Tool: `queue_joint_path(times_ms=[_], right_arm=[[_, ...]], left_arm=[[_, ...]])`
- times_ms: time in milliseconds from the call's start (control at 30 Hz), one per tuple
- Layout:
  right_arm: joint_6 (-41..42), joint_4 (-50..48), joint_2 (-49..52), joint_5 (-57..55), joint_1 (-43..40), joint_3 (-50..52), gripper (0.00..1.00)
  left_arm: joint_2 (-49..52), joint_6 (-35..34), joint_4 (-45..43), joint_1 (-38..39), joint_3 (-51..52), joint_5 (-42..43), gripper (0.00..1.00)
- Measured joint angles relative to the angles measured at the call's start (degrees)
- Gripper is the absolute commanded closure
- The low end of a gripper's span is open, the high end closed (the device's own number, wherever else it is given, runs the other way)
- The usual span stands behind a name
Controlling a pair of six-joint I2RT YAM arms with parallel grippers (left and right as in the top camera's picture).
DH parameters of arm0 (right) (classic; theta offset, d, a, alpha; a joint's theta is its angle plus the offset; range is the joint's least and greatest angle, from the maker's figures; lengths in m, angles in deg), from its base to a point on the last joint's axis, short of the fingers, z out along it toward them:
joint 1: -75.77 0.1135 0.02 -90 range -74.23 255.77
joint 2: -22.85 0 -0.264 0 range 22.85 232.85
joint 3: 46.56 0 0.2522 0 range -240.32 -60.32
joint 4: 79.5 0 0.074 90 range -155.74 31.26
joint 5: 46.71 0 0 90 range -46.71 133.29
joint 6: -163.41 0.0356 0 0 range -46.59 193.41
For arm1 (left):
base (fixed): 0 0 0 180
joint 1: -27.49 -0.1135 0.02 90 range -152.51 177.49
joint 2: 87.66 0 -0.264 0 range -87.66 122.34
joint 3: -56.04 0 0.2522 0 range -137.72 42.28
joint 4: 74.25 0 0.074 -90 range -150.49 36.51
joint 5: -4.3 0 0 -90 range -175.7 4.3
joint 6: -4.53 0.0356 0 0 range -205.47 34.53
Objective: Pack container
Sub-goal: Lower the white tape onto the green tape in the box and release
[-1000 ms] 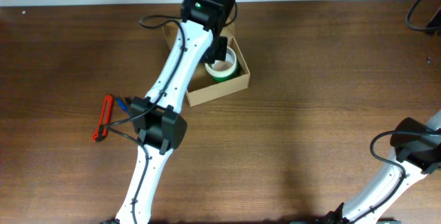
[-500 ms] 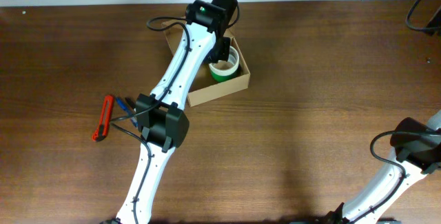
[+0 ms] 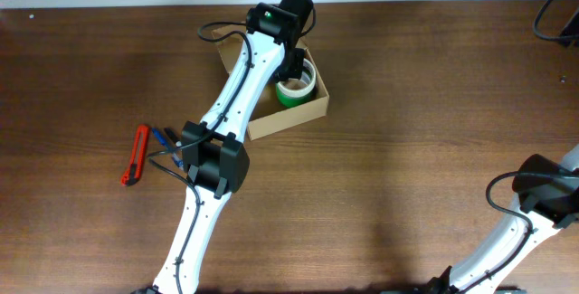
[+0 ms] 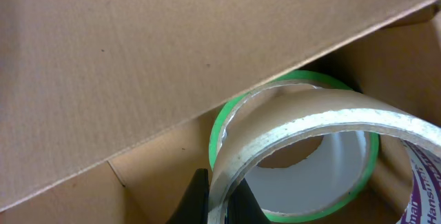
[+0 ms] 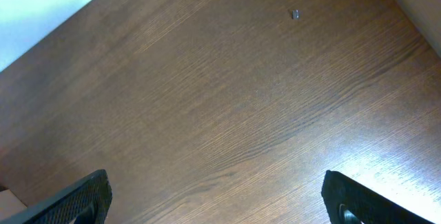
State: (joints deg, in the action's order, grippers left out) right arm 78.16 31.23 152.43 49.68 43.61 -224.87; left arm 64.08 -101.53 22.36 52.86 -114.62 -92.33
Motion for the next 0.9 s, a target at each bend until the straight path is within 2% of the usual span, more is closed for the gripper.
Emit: queue_joint_path(times_ms=[633,767,900], right_arm=[[0.00,0.00,0.00,0.00,0.00,0.00,0.01],[-0.02,0.00,0.00,0.00,0.00,0.00,0.01],[0.00,0.00,0.00,0.00,0.00,0.00,0.01]], left_arm=[[0.02,0.63,-1.27,-0.37,0.00,-0.02,0.98],[0.00,0.68,-1.25,-0.37,0.00,-0.02,0.92],[0.00,0.68,-1.27,-0.37,0.07,-0.02,0.92]])
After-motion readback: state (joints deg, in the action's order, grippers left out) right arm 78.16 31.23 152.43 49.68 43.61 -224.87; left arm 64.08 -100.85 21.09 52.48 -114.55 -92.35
